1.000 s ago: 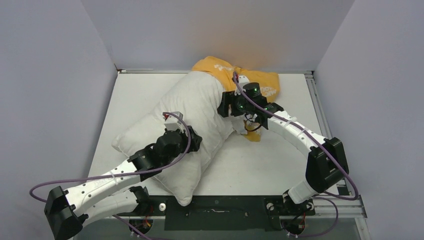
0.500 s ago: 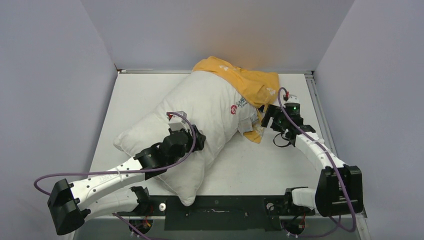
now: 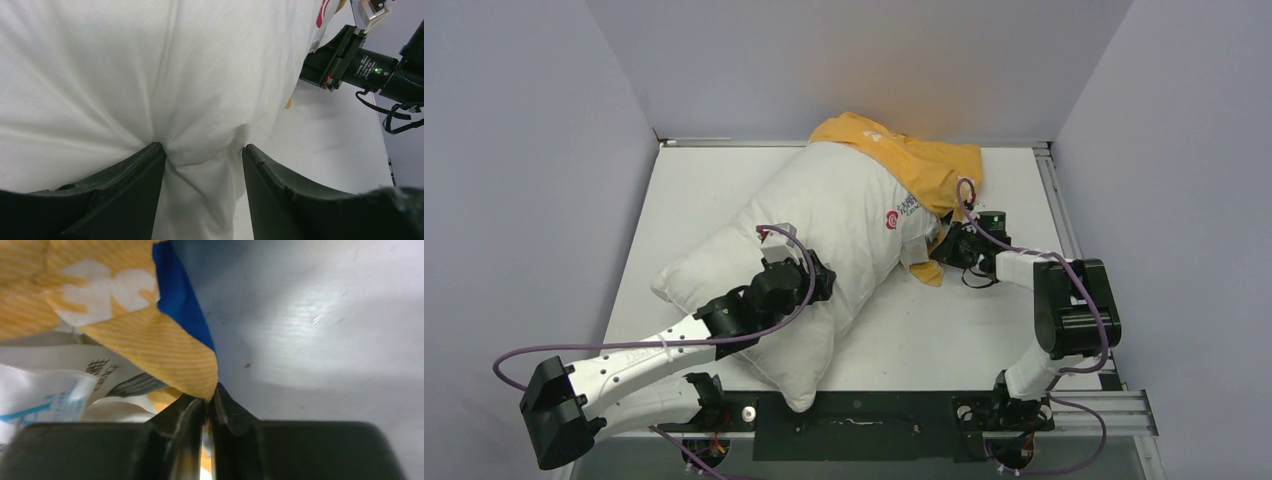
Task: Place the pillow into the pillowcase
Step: Stuff the pillow into the pillowcase.
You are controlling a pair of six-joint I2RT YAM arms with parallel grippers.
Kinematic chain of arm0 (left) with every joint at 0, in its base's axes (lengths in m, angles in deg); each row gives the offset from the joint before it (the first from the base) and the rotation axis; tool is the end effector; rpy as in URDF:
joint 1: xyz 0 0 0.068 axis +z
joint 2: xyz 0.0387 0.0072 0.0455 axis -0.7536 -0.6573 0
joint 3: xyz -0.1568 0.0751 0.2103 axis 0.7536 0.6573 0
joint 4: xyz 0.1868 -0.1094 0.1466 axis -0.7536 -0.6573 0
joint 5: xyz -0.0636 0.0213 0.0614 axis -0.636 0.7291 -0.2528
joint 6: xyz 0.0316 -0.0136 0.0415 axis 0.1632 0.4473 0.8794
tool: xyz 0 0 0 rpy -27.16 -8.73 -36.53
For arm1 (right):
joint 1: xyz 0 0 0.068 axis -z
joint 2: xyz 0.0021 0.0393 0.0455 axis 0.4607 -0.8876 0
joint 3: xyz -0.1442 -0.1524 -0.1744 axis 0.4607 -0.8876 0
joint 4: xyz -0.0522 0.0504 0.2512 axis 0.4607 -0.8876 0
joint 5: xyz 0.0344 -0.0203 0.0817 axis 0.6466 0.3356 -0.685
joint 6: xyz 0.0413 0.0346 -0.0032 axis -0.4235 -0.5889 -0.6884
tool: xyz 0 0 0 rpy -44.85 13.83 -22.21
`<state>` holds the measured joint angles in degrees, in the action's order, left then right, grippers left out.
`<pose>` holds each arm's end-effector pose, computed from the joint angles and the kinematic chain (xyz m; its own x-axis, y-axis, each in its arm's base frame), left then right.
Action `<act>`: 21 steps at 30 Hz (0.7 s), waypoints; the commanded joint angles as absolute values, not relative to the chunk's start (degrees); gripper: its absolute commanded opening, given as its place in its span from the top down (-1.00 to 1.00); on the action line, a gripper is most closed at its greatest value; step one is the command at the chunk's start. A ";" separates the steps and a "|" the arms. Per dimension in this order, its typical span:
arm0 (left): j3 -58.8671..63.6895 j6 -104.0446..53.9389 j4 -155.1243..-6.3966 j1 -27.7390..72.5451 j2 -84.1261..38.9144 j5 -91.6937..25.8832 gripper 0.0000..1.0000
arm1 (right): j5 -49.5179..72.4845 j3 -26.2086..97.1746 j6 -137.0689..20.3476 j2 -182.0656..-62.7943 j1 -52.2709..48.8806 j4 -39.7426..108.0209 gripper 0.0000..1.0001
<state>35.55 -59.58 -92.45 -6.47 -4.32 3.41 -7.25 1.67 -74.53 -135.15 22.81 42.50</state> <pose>0.1397 -0.1727 0.2672 -0.5358 -0.3433 -0.7714 0.1493 0.8607 -0.4867 0.3093 0.0409 0.1469 -0.7920 0.2870 -0.5389 -0.0872 0.8205 0.5650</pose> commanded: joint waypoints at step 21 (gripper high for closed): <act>49.09 -82.23 -69.02 -4.48 -37.16 -2.06 1.00 | -8.75 1.02 -87.81 -116.93 -26.51 51.00 0.89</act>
<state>44.80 -72.63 -69.32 -3.43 -23.82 10.47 1.74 -2.63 -79.69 -114.52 -18.33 36.36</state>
